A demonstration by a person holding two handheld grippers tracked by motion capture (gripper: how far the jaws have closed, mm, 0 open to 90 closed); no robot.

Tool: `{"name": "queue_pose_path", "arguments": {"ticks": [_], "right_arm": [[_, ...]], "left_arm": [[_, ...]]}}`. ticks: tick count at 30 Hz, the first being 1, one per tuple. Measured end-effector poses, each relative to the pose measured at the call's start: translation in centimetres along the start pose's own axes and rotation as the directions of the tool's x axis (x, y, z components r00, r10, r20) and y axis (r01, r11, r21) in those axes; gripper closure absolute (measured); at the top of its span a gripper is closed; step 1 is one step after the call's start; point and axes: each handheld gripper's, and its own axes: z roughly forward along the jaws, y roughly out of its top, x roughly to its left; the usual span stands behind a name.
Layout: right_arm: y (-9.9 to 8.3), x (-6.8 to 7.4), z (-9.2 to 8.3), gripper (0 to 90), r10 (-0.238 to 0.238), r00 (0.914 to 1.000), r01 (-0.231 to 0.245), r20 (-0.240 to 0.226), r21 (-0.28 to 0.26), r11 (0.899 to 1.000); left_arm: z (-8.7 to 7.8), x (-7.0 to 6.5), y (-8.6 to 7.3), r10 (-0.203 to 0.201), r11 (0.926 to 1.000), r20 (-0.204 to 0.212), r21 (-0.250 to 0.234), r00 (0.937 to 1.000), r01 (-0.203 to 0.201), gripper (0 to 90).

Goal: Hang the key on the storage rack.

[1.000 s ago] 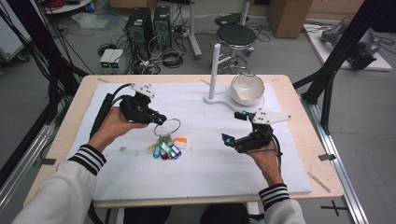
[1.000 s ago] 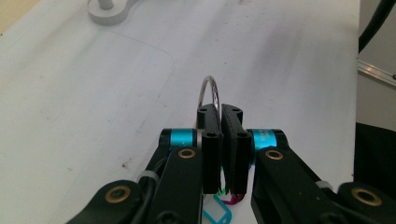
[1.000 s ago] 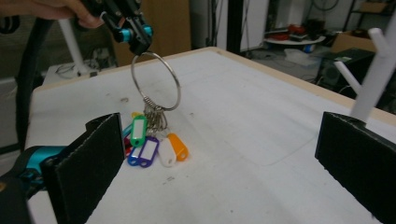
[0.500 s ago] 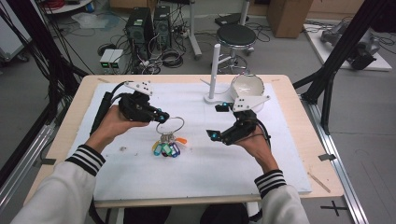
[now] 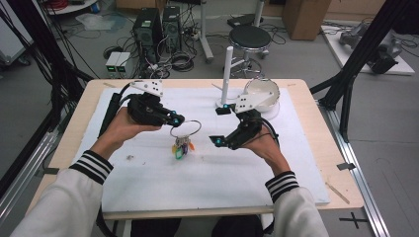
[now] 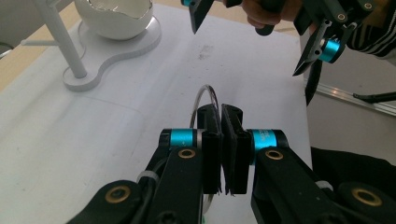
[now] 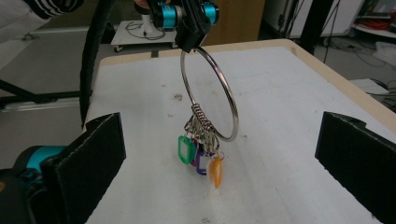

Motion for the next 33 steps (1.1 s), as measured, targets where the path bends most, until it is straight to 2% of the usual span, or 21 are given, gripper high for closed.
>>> {"name": "queue_pose_path", "arguments": {"ticks": [2,3,8,11,17,18,19,23,27,29,31,33], "right_arm": [[0.1,0.0,0.1,1.1,0.000,1.0000,0.000,-0.006,0.003,1.000],[0.4,-0.2,0.3,1.1,-0.019,0.9997,0.019,-0.018,0.012,1.000],[0.9,-0.3,1.0,1.2,-0.040,0.9981,0.042,-0.048,0.045,0.998],[1.0,-0.3,1.2,1.8,-0.049,0.9969,0.052,-0.061,0.044,0.998],[1.2,-0.5,1.9,8.3,-0.060,0.9937,0.067,-0.095,0.072,0.995],[1.3,-0.5,2.0,17.4,-0.071,0.9922,0.080,-0.103,0.085,0.993],[1.3,-0.5,2.1,18.3,-0.062,0.9924,0.071,-0.107,0.086,0.994],[1.3,-0.8,2.1,32.3,-0.040,0.9940,0.048,-0.102,0.085,0.995],[1.3,-0.9,2.2,41.4,-0.036,0.9935,0.045,-0.108,0.083,0.996],[1.3,-1.0,2.2,49.4,-0.042,0.9925,0.053,-0.114,0.091,0.994],[1.3,-1.1,2.3,52.4,-0.044,0.9925,0.055,-0.114,0.091,0.994],[1.3,-1.2,2.4,59.5,-0.055,0.9900,0.067,-0.130,0.096,0.993]], "left_arm": [[0.1,-0.1,0.1,-0.001,1.0000,0.012,-0.007,0.9999,0.001,86.7],[0.2,-0.2,0.2,-0.003,1.0000,0.014,-0.007,0.9999,0.003,86.7],[0.6,-0.5,0.6,0.018,0.9998,0.026,0.009,0.9995,-0.018,86.7],[0.7,-0.5,0.7,0.022,0.9997,0.031,0.006,0.9993,-0.022,86.7],[0.9,-0.5,0.7,0.026,0.9996,0.041,0.007,0.9988,-0.026,86.7],[0.9,-0.5,0.7,0.026,0.9996,0.045,0.002,0.9987,-0.026,86.7],[0.9,-0.5,0.7,0.029,0.9996,0.048,0.004,0.9984,-0.029,86.7],[1.0,-0.5,0.7,0.029,0.9996,0.053,0.004,0.9982,-0.029,86.6],[1.0,-0.5,0.7,0.036,0.9993,0.058,0.007,0.9977,-0.036,86.6],[1.1,-0.5,0.7,0.039,0.9992,0.057,0.008,0.9976,-0.040,86.7],[1.1,-0.5,0.7,0.040,0.9992,0.063,0.007,0.9972,-0.040,86.6],[1.2,-0.5,0.7,0.040,0.9991,0.063,0.010,0.9972,-0.041,86.7]]}}
